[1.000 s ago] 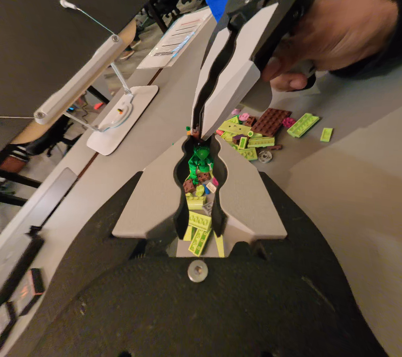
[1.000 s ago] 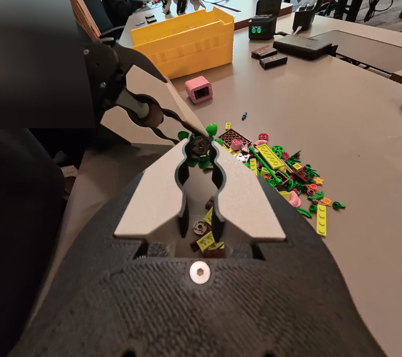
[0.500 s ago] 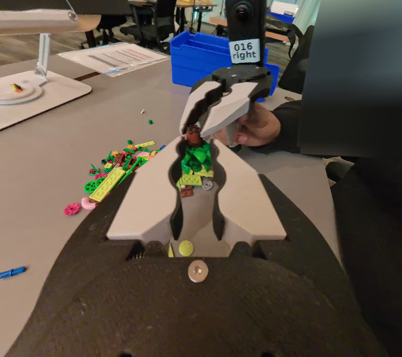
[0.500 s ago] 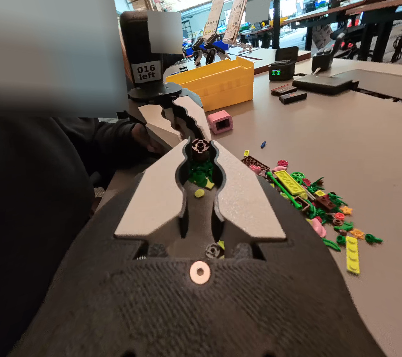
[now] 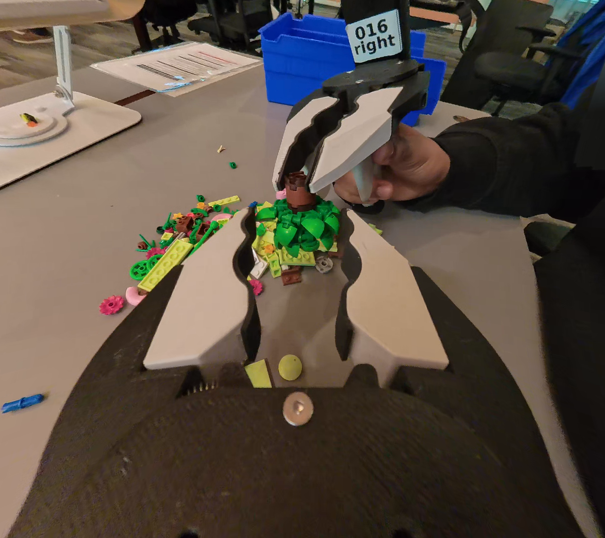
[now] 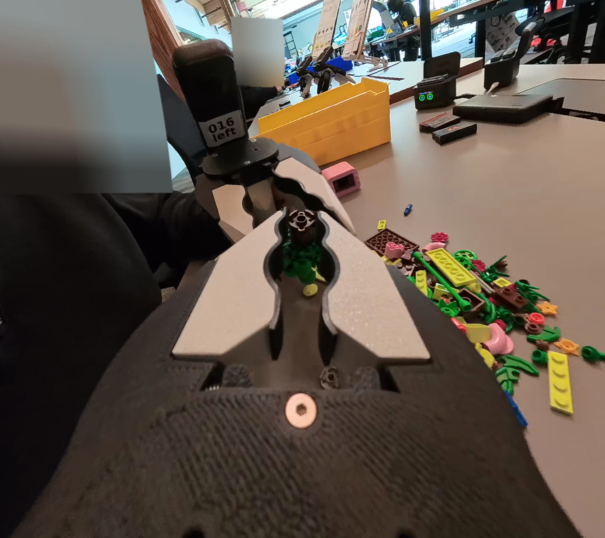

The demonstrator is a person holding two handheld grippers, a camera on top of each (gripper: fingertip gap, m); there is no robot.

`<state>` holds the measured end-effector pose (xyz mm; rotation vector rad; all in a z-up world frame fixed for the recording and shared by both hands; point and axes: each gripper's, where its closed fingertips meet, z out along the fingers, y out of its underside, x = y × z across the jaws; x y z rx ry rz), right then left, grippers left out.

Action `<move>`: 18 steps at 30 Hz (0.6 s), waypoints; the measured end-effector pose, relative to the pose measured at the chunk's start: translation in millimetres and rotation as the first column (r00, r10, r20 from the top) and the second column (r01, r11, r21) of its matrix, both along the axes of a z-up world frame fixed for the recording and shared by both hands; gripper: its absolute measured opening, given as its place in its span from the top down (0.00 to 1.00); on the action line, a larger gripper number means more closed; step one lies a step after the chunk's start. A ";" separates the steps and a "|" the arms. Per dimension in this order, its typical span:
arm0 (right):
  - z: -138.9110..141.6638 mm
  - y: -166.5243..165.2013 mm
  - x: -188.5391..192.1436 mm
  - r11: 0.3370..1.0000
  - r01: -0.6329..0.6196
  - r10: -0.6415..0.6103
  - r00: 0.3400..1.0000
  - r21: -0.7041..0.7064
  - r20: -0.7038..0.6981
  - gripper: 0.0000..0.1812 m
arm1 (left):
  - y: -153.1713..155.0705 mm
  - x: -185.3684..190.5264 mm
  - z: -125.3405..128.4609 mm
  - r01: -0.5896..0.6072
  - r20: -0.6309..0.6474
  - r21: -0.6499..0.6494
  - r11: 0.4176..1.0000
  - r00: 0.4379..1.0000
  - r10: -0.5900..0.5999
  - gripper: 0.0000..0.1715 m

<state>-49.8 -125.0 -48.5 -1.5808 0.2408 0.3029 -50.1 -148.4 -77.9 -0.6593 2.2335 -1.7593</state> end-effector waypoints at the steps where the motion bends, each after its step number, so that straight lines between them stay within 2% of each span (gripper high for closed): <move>1: -0.1 -0.4 0.3 1.000 0.000 0.000 1.000 0.001 -0.002 0.93 | -0.2 0.0 0.1 0.004 0.000 -0.004 1.000 1.000 -0.004 0.72; 4: 6.0 -4.5 3.5 0.999 0.006 -0.005 1.000 0.036 -0.029 0.93 | -0.3 -1.9 0.5 0.031 -0.035 -0.027 0.999 0.999 -0.032 0.81; 6: 7.9 -8.1 8.6 0.999 0.018 -0.016 0.998 0.046 -0.060 0.93 | 1.1 -0.1 3.5 0.019 -0.024 -0.045 0.999 0.999 -0.020 0.82; 12: 4.5 -11.7 15.0 0.998 0.025 -0.019 0.995 0.054 -0.098 0.93 | 0.1 -0.5 -1.7 0.018 0.018 0.005 1.000 1.000 -0.018 0.82; 13: 3.7 -11.6 14.7 0.999 0.024 -0.020 0.995 0.048 -0.093 0.93 | 1.4 0.3 -0.3 0.013 0.025 0.000 1.000 1.000 -0.013 0.85; 14: 4.6 -11.6 14.6 0.998 0.025 -0.021 0.996 0.051 -0.091 0.93 | 2.6 0.8 1.1 0.013 0.032 -0.003 1.000 0.999 -0.013 0.95; 15: 5.1 -11.9 15.3 0.998 0.030 -0.025 0.996 0.050 -0.088 0.93 | 3.8 1.0 3.9 0.012 0.046 -0.014 1.000 0.999 -0.011 1.00; 17: 4.7 -12.9 16.8 0.998 0.038 -0.035 0.997 0.040 -0.075 0.93 | 5.0 0.7 6.2 0.015 0.049 -0.023 1.000 0.999 -0.014 1.00; 18: 3.7 -13.4 17.9 0.999 0.043 -0.041 0.997 0.031 -0.068 0.93 | 5.4 1.1 4.9 0.013 0.041 -0.014 1.000 0.999 -0.013 0.96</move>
